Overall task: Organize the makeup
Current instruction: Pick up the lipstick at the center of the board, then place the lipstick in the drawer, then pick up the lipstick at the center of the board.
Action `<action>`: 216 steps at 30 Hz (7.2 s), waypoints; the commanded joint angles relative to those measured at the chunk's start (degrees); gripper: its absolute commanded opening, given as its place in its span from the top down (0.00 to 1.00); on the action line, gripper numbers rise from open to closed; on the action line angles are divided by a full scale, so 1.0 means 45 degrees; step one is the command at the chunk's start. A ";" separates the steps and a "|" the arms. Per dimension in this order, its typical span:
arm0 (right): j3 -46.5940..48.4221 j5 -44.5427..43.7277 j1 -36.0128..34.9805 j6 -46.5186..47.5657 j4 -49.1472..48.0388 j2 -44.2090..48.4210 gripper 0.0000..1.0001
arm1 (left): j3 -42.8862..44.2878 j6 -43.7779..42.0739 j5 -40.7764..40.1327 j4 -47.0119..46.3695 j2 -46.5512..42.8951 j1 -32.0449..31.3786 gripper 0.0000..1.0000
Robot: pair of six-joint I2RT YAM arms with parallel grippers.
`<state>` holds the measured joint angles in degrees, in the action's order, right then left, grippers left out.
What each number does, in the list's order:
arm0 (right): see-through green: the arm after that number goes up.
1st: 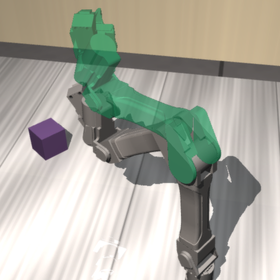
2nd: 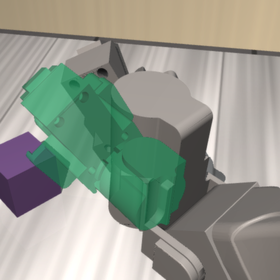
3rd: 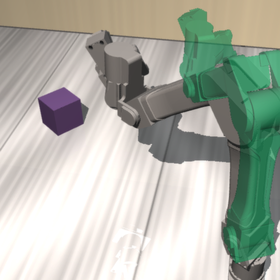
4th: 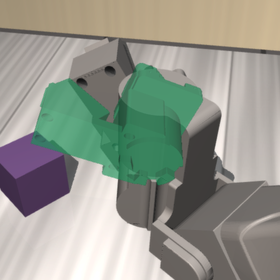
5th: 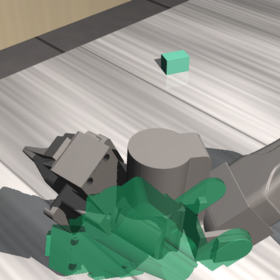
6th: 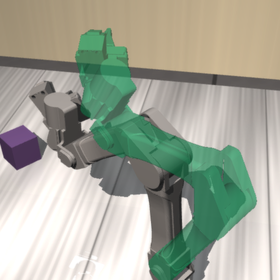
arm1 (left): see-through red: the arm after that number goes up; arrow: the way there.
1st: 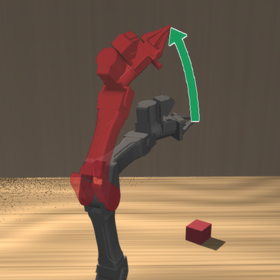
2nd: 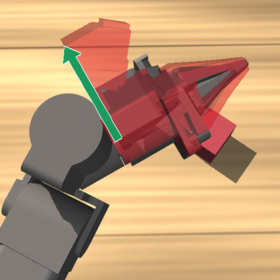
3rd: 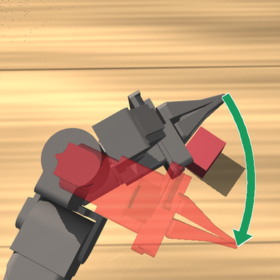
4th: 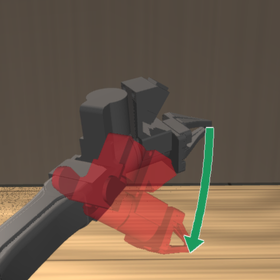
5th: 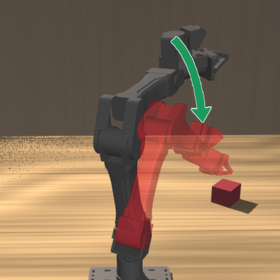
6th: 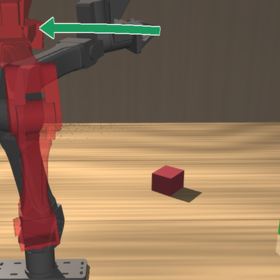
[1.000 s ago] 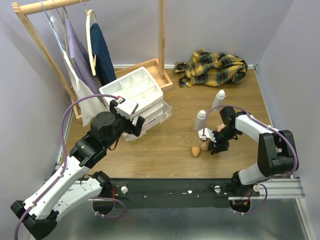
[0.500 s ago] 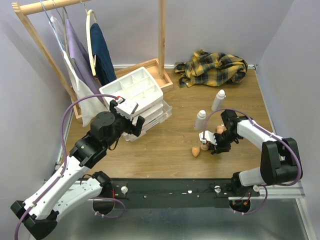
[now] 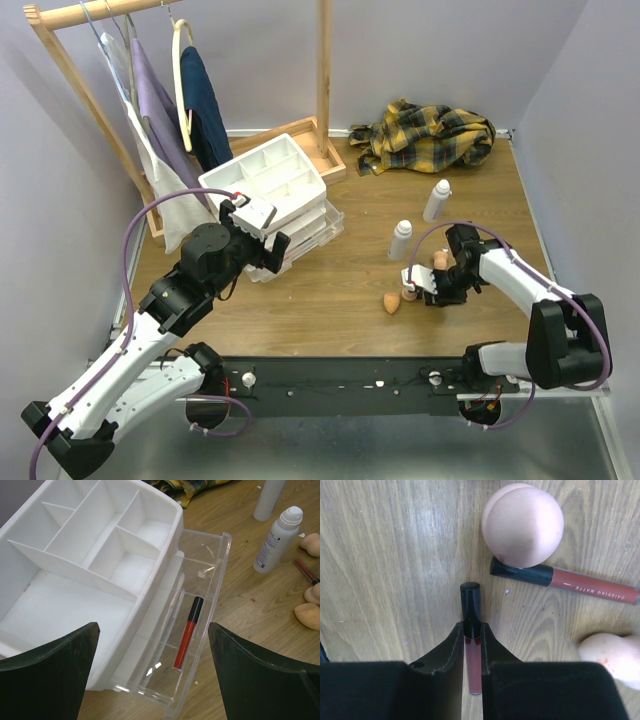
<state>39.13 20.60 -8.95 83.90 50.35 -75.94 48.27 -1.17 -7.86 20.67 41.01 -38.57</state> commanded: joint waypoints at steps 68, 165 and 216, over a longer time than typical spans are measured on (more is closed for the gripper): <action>0.0993 1.2160 0.0641 -2.4149 -1.4015 0.2442 1.00 | 0.0305 0.7564 0.3602 -0.8518 0.7268 -0.3324 0.06; 0.1655 1.0149 0.1305 -1.3722 -0.6052 0.3360 0.09 | 0.2926 0.0338 -0.4230 0.3220 0.4559 -0.1938 0.48; 0.2748 0.5346 0.1813 -1.2510 -0.3044 0.1681 0.12 | -0.0004 0.0963 -0.0617 0.0134 0.0280 -0.0590 0.04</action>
<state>47.83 50.30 -1.04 27.09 31.88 -66.43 49.06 2.85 -11.73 22.74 43.44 -41.63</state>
